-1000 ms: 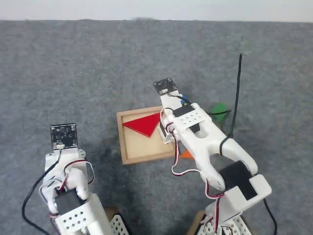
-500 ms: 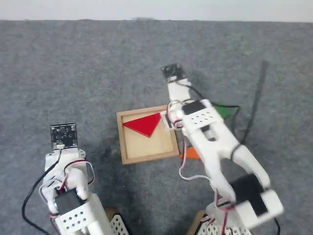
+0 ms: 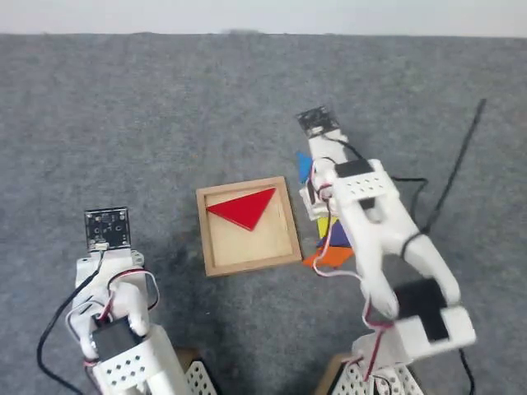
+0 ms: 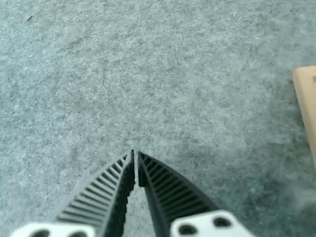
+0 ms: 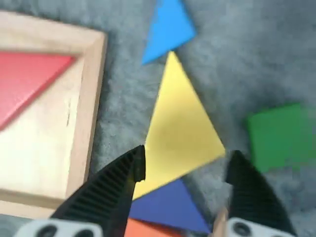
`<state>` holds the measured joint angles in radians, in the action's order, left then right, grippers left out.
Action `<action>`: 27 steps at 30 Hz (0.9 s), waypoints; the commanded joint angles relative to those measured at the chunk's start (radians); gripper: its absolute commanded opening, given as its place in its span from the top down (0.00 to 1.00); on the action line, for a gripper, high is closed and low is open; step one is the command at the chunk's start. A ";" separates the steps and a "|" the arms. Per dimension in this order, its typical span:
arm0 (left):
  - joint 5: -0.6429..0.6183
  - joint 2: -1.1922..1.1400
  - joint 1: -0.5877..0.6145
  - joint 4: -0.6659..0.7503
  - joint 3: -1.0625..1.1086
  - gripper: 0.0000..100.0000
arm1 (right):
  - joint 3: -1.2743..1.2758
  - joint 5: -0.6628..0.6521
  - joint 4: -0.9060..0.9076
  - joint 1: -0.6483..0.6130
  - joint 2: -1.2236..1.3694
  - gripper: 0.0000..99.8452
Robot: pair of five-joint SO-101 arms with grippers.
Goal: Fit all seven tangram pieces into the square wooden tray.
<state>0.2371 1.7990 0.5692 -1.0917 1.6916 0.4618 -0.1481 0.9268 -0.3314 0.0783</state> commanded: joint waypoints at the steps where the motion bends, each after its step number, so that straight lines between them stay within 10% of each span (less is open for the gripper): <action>1: 0.012 0.015 -0.002 -0.003 -0.008 0.98 | -0.078 -0.046 -0.010 -0.033 0.048 0.67; 11: 0.012 0.015 -0.002 -0.003 -0.008 0.98 | -0.166 -0.041 0.058 0.008 0.196 0.69; 19: 0.012 0.015 -0.002 -0.003 -0.008 0.98 | -0.203 0.012 0.074 0.013 0.220 0.97; 27: 0.012 0.015 -0.002 -0.003 -0.008 0.98 | -0.198 0.054 0.084 0.027 0.142 0.97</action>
<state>0.2371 1.7990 0.5677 -1.0917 1.6916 0.2793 -0.1373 0.9927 -0.3207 0.2900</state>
